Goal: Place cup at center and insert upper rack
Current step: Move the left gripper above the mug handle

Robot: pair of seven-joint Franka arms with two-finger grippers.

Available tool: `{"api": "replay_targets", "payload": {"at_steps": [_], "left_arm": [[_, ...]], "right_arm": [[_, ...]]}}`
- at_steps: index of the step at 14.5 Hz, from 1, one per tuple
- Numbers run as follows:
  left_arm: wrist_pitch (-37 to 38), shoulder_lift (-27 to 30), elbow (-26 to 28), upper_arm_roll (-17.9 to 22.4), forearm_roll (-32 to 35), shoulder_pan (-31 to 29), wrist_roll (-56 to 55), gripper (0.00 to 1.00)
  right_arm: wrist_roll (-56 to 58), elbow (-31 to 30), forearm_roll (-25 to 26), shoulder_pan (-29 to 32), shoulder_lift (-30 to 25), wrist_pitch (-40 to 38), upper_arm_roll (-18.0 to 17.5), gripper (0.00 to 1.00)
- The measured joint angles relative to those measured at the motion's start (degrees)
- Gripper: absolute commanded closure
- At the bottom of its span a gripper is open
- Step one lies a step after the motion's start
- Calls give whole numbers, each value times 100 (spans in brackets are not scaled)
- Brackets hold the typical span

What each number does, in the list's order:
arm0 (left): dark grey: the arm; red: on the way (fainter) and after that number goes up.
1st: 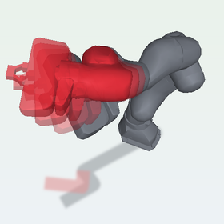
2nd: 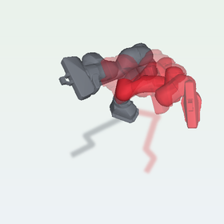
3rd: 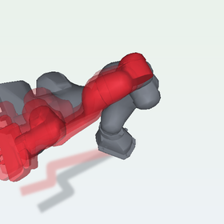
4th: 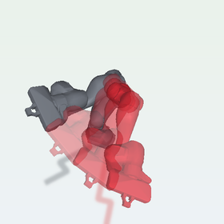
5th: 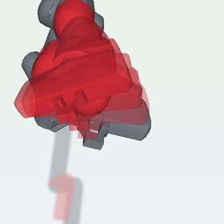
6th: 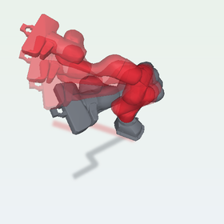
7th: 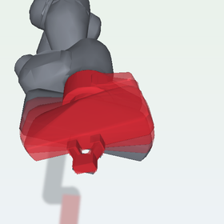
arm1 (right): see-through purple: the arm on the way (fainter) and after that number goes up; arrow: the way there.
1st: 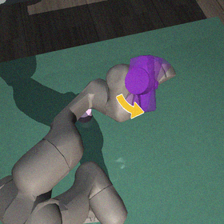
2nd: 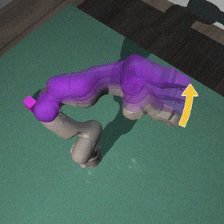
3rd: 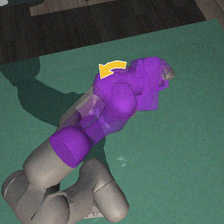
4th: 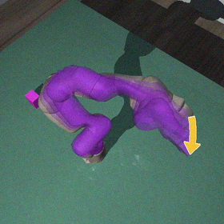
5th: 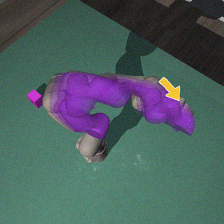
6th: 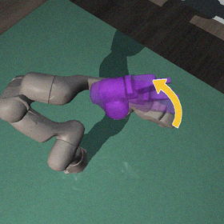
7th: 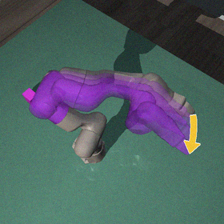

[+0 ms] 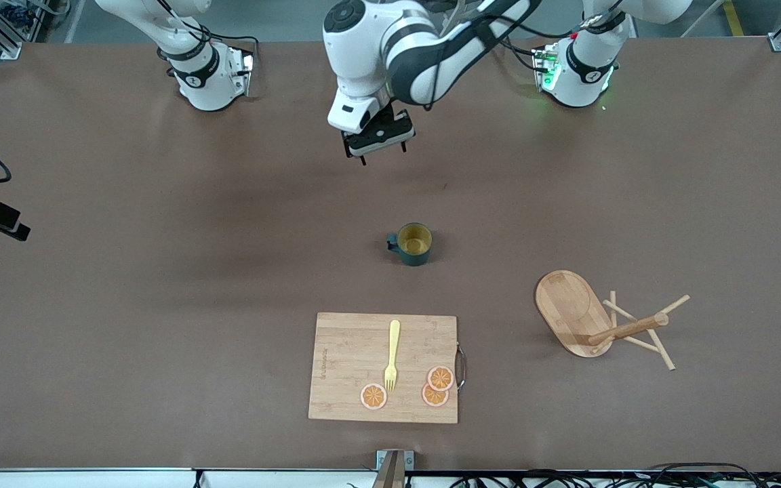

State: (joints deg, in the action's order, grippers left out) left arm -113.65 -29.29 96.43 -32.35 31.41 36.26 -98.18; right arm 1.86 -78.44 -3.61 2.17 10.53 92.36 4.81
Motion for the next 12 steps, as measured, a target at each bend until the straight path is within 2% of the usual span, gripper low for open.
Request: {"api": "replay_targets", "payload": {"at_steps": [6, 8, 12], "left_arm": [[-186, -912, -24, 11, 2093, 276, -1679, 0], [-203, -1096, -81, 25, 2602, 274, -2089, 0], [-204, -1335, -206, 46, 3409, 277, -2186, 0]], "right_arm": [[2, -146, 144, 140, -138, -2, -170, 0], [1, -400, 166, 138, -297, 42, -200, 0], [1, -1146, 178, 130, -785, 287, -221, 0]]}}
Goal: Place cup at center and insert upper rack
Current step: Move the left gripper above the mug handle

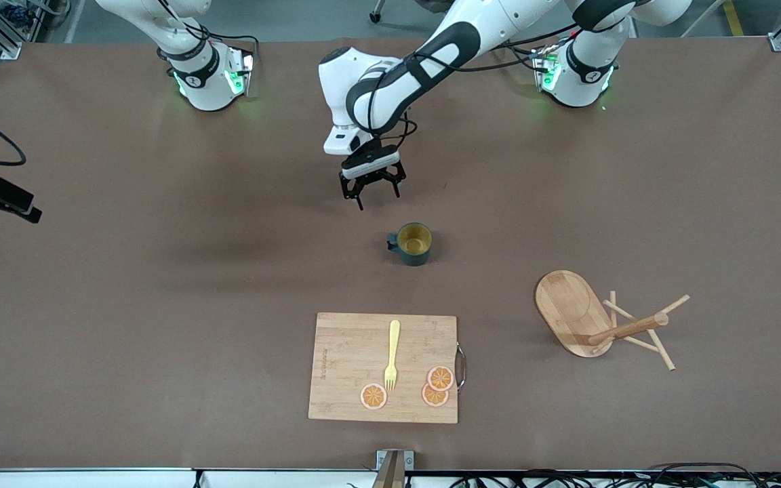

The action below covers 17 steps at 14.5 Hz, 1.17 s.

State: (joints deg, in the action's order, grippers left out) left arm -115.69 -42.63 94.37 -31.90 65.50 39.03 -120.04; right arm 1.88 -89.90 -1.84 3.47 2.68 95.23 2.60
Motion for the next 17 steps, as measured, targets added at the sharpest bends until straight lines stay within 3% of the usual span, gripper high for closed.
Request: {"api": "replay_targets", "payload": {"at_steps": [3, 7, 11, 17], "left_arm": [[0, -170, -3, 235, 483, 196, -15, 0], [-1, -292, -14, 1166, 748, 1114, -388, 0], [3, -291, -52, 1240, 1077, 1286, -448, 0], [86, -442, -47, 1260, 2126, 1360, -990, 0]], "right_arm": [[3, -162, 13, -3, -148, 7, -8, 0], [5, -269, 90, -5, -175, -12, -11, 0], [10, -457, 122, -5, -295, -21, -12, 0], [10, -462, 159, 3, -356, -94, 6, 0]]}}
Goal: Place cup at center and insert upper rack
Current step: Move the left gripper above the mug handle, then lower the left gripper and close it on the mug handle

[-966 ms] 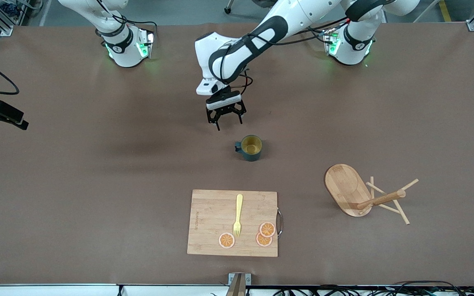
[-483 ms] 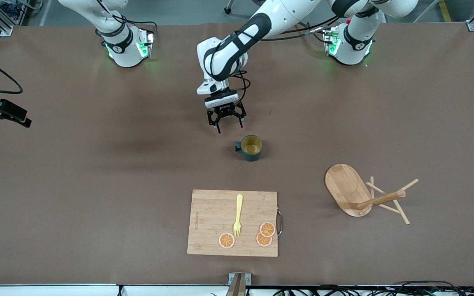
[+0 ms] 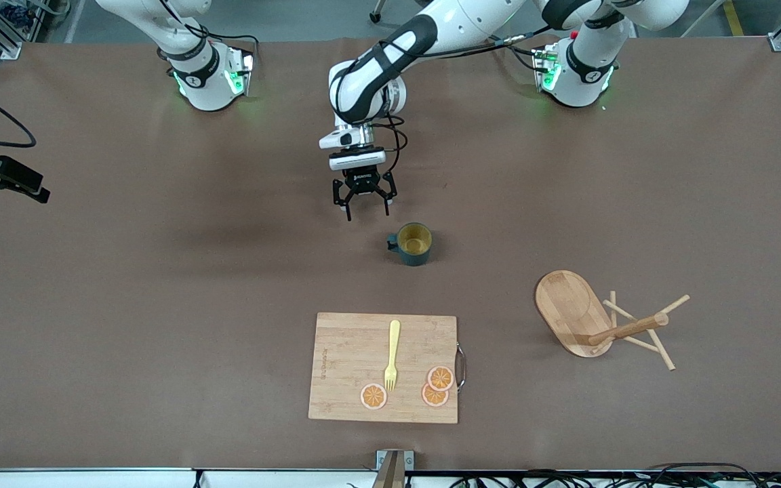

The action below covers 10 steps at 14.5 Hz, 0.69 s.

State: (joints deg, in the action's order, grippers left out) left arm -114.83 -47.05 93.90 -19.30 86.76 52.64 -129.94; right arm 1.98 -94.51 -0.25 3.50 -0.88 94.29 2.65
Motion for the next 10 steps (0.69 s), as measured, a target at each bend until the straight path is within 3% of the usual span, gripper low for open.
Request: {"api": "replay_targets", "payload": {"at_steps": [10], "left_arm": [[81, -213, 3, 227, 433, 14, -92, 0]], "right_arm": [[0, -8, 6, 0, 0, 0, 2, 0]]}}
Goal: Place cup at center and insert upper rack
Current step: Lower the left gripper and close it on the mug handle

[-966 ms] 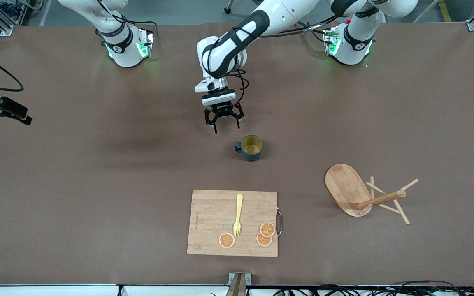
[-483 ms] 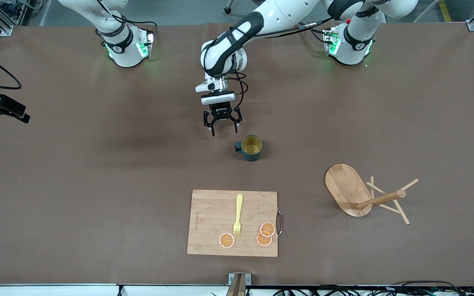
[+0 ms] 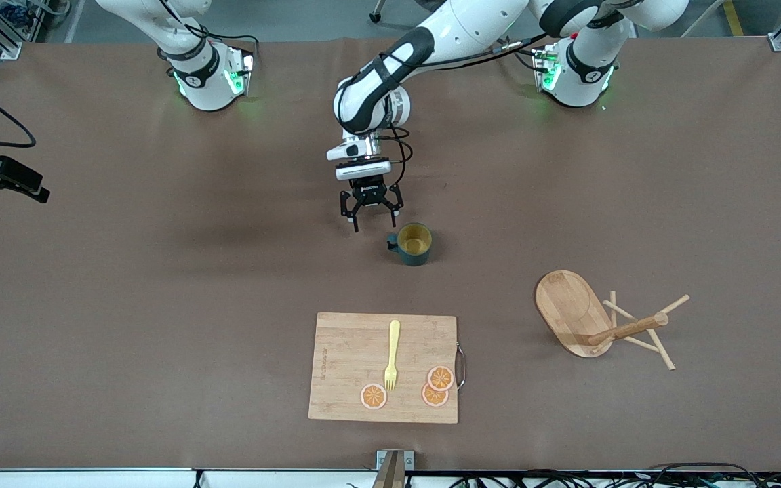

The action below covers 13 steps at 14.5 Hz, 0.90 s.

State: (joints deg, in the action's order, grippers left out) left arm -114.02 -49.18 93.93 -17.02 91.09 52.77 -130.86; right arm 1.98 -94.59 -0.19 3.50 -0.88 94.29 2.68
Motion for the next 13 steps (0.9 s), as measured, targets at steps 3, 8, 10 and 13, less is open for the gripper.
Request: {"api": "replay_targets", "payload": {"at_steps": [3, 8, 10, 13], "left_arm": [[9, -73, 0, 84, 162, 4, -83, 0], [6, -178, -75, 204, 245, 7, -99, 0], [0, -239, -123, 244, 324, 7, -99, 0], [-3, -343, -213, 247, 337, 44, -99, 0]], "right_arm": [[0, 0, 2, 0, 0, 0, 0, 0], [1, 0, 5, 0, -6, 0, 1, 0], [2, 0, 5, 0, -6, -1, -1, 0], [2, 0, 5, -4, -6, -2, -13, 0]]}}
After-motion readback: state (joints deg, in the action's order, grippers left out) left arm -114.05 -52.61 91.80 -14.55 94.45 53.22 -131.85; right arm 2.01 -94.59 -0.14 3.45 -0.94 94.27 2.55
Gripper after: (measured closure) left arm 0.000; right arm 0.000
